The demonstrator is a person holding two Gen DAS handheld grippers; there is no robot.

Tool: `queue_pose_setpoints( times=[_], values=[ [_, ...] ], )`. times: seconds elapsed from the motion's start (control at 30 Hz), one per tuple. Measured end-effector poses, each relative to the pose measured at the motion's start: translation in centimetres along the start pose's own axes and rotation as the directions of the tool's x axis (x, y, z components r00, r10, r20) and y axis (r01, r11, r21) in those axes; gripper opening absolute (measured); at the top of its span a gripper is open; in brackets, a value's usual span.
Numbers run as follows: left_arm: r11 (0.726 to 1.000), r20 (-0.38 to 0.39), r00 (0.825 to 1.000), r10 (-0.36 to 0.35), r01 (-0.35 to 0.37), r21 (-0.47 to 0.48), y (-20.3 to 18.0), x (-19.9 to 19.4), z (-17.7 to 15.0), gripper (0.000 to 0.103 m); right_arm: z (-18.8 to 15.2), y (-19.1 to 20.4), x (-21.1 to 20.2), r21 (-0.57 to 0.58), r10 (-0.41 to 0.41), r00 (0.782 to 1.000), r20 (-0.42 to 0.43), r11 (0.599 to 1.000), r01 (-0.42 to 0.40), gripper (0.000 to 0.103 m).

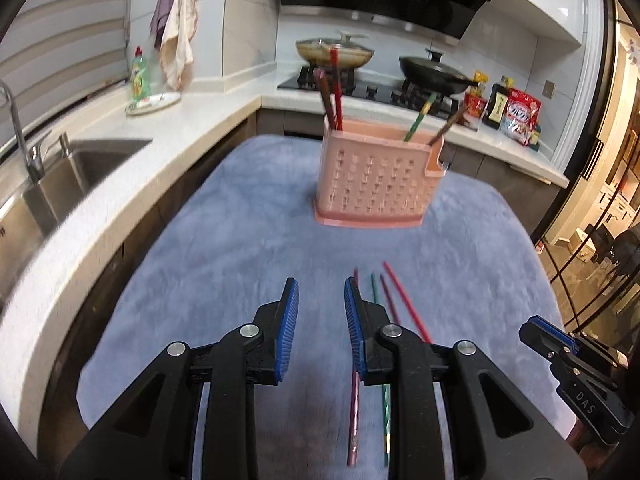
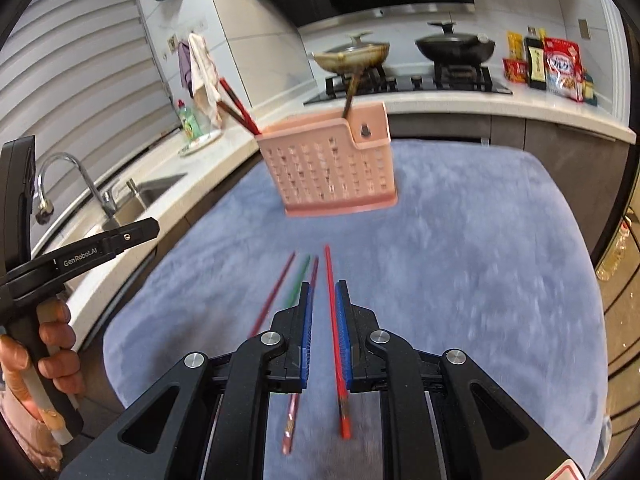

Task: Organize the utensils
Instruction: 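Grasp a dark red chopstick with the left tool while the right tool grasps a red chopstick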

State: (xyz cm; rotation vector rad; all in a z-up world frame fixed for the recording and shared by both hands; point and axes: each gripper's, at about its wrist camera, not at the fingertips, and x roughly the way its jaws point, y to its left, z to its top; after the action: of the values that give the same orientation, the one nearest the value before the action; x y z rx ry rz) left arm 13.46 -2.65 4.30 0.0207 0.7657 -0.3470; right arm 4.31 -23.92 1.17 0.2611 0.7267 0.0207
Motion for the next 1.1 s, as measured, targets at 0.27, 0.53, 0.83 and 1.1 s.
queue_pose_setpoints(
  times=[0.27, 0.53, 0.83, 1.1],
  values=[
    [1.000, -0.123, 0.992, 0.006, -0.004, 0.012, 0.5, 1.3, -6.2, 0.023, -5.0, -0.2, 1.3, -0.011, -0.026, 0.995, -0.095, 1.000, 0.025, 0.014],
    [1.000, -0.196, 0.981, 0.002, 0.003, 0.027, 0.4, 1.9, -9.8, 0.023, -7.2, -0.4, 2.8, 0.001, -0.025, 0.989, -0.147, 1.000, 0.025, 0.014],
    [0.999, -0.235, 0.972, -0.017, 0.025, 0.027, 0.0, 2.4, -11.1, 0.032, -7.9, -0.7, 3.7, 0.003, -0.034, 0.985, -0.172, 0.999, 0.035, 0.017],
    [0.998, -0.247, 0.968, -0.037, 0.049, 0.043, -0.9, 2.6, -11.5, 0.034, -8.4, -0.7, 4.6, -0.001, -0.032, 0.980, -0.194, 0.999, 0.033, 0.017]
  ],
)
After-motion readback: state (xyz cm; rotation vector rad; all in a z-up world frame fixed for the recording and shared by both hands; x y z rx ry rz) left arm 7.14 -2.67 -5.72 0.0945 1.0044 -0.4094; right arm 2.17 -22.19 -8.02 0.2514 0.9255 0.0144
